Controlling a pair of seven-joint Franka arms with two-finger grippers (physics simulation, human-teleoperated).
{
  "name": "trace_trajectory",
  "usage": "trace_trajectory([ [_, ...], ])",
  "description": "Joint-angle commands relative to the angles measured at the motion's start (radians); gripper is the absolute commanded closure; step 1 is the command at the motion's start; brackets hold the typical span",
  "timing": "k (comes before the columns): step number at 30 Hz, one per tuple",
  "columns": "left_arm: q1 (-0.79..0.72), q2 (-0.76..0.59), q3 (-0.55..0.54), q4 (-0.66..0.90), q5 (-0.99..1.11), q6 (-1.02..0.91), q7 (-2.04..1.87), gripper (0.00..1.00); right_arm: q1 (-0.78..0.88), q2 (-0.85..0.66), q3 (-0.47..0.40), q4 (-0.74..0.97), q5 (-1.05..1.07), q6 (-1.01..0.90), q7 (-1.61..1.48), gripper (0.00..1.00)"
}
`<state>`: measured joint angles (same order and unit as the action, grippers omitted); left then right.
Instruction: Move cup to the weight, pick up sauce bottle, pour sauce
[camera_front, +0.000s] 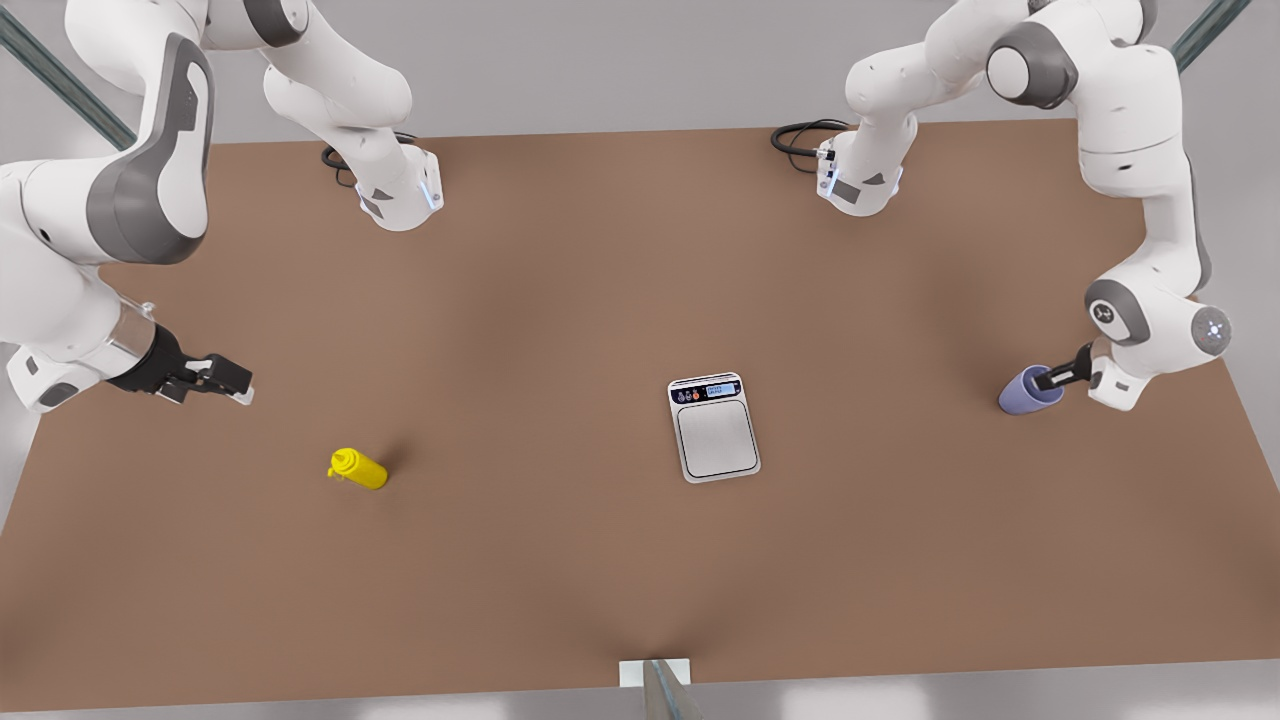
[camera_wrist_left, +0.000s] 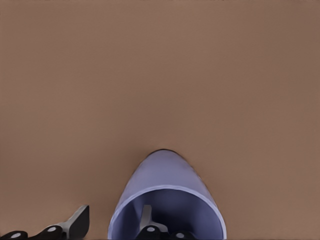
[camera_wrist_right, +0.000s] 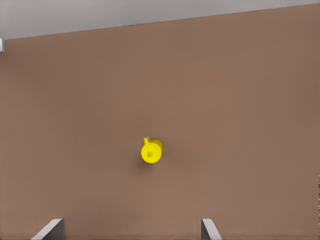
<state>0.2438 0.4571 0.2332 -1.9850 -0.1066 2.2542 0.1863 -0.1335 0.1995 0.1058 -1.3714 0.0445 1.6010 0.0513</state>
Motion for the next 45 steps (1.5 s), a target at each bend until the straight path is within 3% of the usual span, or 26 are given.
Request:
trace_trajectory([
  [1,0.000,0.000,0.000,0.000,-0.004,0.001,-0.001,0.70,0.000,0.000,0.000,0.000,0.000,0.000,-0.001,0.00],
  [3,0.000,0.000,0.000,-0.002,-0.010,-0.001,-0.002,0.79,0.000,0.000,-0.001,0.000,0.000,-0.001,-0.001,0.00],
  [16,-0.011,-0.040,-0.063,0.045,-0.012,-0.130,-0.054,0.79,-0.001,0.000,-0.006,0.000,0.012,-0.004,-0.001,0.00],
  [19,-0.152,-0.028,-0.068,0.189,-0.012,-0.260,-0.174,0.79,-0.001,0.001,-0.006,0.000,0.014,0.001,0.010,0.00],
  [21,-0.187,-0.008,-0.172,0.273,-0.012,-0.283,-0.393,0.79,-0.011,0.001,-0.017,0.000,0.066,-0.003,0.117,0.00],
  [24,-0.199,0.000,-0.334,0.291,-0.004,-0.269,-0.626,0.79,-0.077,0.075,-0.018,-0.002,0.277,-0.033,0.416,0.00],
  [27,-0.328,0.052,-0.334,0.402,-0.001,-0.278,-0.835,0.79,-0.202,0.185,-0.026,-0.008,0.527,-0.076,0.553,0.00],
  [32,-0.475,0.124,-0.334,0.471,-0.004,-0.281,-1.030,0.79,-0.362,0.544,-0.057,0.005,0.943,-0.246,0.585,0.00],
  [37,-0.617,0.140,-0.337,0.469,-0.081,-0.283,-1.088,0.79,-0.385,0.699,-0.086,0.025,1.061,-0.294,0.495,0.00],
  [45,-0.647,0.195,-0.353,0.463,-0.091,-0.243,-1.093,0.79,-0.370,0.784,-0.063,0.086,1.062,-0.286,0.654,0.00],
])
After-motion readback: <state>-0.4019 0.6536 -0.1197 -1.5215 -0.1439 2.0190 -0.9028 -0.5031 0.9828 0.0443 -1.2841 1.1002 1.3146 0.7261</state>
